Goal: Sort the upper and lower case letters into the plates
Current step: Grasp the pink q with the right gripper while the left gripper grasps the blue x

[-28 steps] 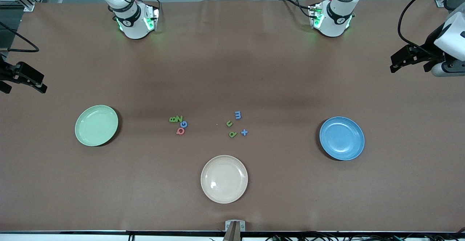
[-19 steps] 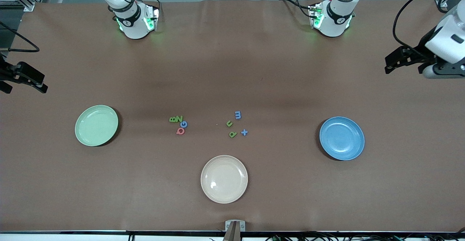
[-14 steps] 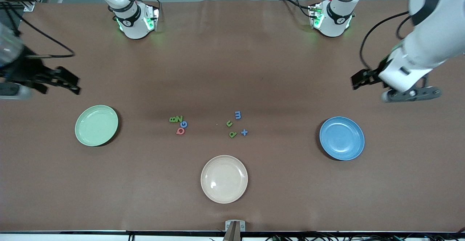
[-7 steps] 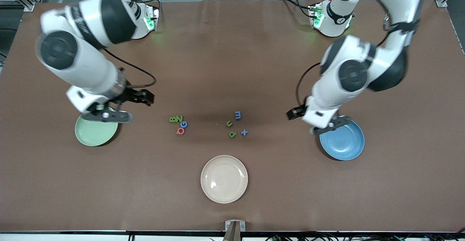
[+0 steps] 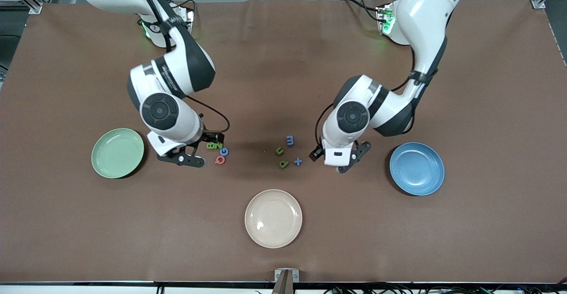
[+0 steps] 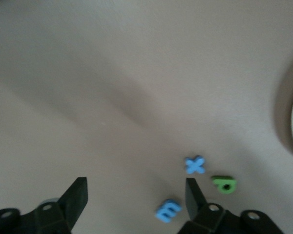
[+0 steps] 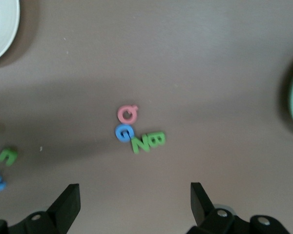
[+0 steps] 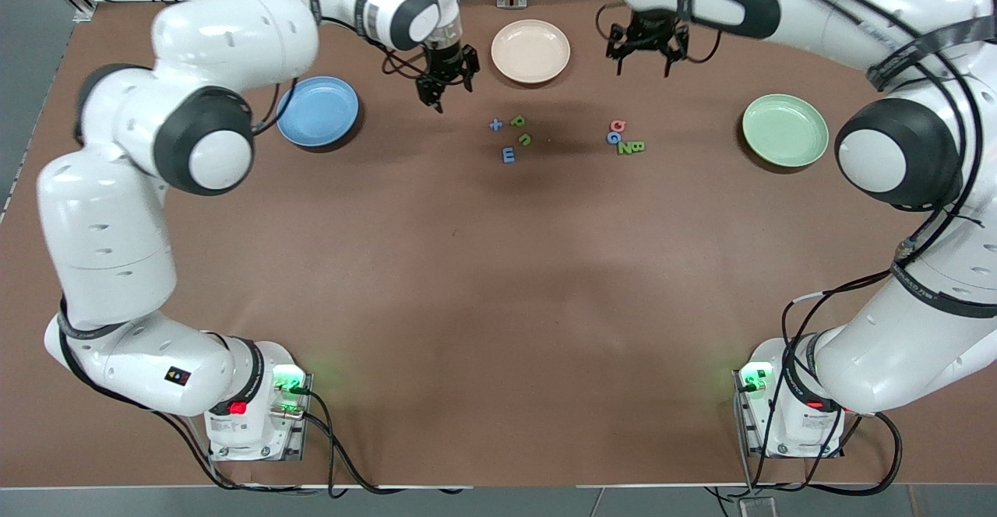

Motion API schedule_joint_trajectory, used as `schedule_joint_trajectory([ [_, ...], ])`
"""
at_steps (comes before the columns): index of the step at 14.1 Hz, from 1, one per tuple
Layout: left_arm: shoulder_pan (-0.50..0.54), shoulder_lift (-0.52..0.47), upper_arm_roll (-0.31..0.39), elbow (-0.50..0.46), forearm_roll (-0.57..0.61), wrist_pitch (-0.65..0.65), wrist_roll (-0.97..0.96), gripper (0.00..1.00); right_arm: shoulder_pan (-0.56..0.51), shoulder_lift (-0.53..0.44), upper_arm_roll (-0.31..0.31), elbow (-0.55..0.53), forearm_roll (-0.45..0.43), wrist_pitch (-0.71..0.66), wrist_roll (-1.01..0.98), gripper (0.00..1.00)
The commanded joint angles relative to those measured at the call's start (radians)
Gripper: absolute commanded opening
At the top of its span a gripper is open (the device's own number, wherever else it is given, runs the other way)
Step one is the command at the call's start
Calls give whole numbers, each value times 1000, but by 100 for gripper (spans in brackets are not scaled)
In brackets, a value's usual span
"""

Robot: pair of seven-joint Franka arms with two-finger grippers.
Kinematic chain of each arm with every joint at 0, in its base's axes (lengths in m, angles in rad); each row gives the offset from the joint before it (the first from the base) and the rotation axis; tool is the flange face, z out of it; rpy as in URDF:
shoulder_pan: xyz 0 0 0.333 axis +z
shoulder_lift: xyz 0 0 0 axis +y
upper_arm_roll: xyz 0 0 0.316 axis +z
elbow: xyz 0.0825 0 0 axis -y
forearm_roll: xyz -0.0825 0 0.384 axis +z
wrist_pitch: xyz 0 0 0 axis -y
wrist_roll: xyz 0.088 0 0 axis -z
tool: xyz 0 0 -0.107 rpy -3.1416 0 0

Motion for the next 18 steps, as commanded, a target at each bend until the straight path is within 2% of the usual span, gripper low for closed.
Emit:
schedule_joint_trajectory([
  [1, -87, 101, 60, 117, 18, 32, -128, 76, 5, -20, -8, -152, -1, 198, 23, 100],
  [4, -135, 153, 97, 135, 18, 156, -182, 73, -12, 54, -8, -172, -1, 326, 23, 99],
  [9, -157, 198, 103, 155, 18, 162, -190, 67, -26, 158, -8, -172, 43, 473, 23, 99],
  [12, -164, 216, 103, 155, 18, 193, -190, 65, -31, 181, -8, -171, 43, 504, 23, 97],
  [14, -163, 227, 103, 160, 18, 211, -190, 65, -31, 194, -8, -169, 43, 519, 23, 92],
  [18, -166, 248, 113, 167, 16, 234, -188, 63, -24, 207, -8, -169, 43, 535, 23, 76],
])
